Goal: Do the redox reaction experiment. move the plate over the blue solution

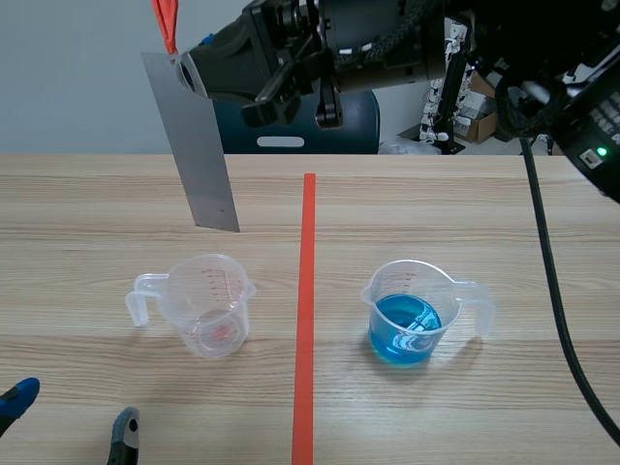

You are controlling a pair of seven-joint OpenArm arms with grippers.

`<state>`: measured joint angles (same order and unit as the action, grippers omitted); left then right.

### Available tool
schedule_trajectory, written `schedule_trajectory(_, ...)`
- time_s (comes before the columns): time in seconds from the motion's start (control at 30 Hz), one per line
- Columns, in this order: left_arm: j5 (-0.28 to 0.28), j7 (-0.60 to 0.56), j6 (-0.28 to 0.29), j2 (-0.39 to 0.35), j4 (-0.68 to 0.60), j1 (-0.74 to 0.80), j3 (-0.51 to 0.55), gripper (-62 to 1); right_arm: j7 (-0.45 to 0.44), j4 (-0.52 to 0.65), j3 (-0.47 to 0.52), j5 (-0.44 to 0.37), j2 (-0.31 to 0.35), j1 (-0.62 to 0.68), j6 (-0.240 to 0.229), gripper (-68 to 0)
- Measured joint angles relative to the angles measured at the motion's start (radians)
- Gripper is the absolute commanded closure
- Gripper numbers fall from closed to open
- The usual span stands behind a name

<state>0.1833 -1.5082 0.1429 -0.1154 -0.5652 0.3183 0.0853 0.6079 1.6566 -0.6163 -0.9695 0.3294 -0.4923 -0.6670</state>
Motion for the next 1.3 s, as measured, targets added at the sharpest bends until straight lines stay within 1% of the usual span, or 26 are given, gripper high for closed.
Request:
schedule_trajectory(0.1,0.000,0.000,0.000,-0.018,0.000,0.000,0.000,-58.2,0.000,0.000,0.000,0.000,0.000,0.000,0.000,-0.6)
schedule_trajectory(0.43,0.000,0.000,0.000,-0.018,0.000,0.000,0.000,-58.2,-0.001,0.000,0.000,0.004,0.001,0.000,0.000,-0.6)
schedule_trajectory(0.77,0.000,0.000,0.000,-0.018,0.000,0.000,0.000,-58.2,-0.050,0.000,0.000,0.002,0.062,0.000,-0.011,-0.6)
schedule_trajectory(0.87,0.000,0.000,0.000,-0.018,0.000,0.000,0.000,-58.2,-0.080,0.000,0.000,-0.001,0.100,0.000,-0.014,-0.6)
schedule_trajectory(0.93,0.000,0.000,0.000,-0.018,0.000,0.000,0.000,-58.2,-0.086,0.000,0.000,-0.026,0.133,0.000,-0.019,-0.6)
schedule_trajectory(1.03,0.000,0.000,0.000,-0.018,0.000,0.000,0.000,-58.2,-0.095,0.000,0.000,-0.081,0.190,0.000,-0.072,-0.6)
schedule_trajectory(1.1,0.000,0.000,0.000,-0.018,0.000,0.000,0.000,-58.2,-0.117,0.000,0.000,-0.106,0.230,0.000,-0.074,-0.6)
schedule_trajectory(1.2,0.000,0.000,0.000,-0.018,0.000,0.000,0.000,-58.2,-0.141,0.000,0.000,-0.116,0.296,0.000,-0.073,-0.6)
schedule_trajectory(1.3,0.000,0.000,0.000,-0.018,0.000,0.000,0.000,-58.2,-0.197,0.000,0.000,-0.127,0.373,0.000,-0.073,-0.6)
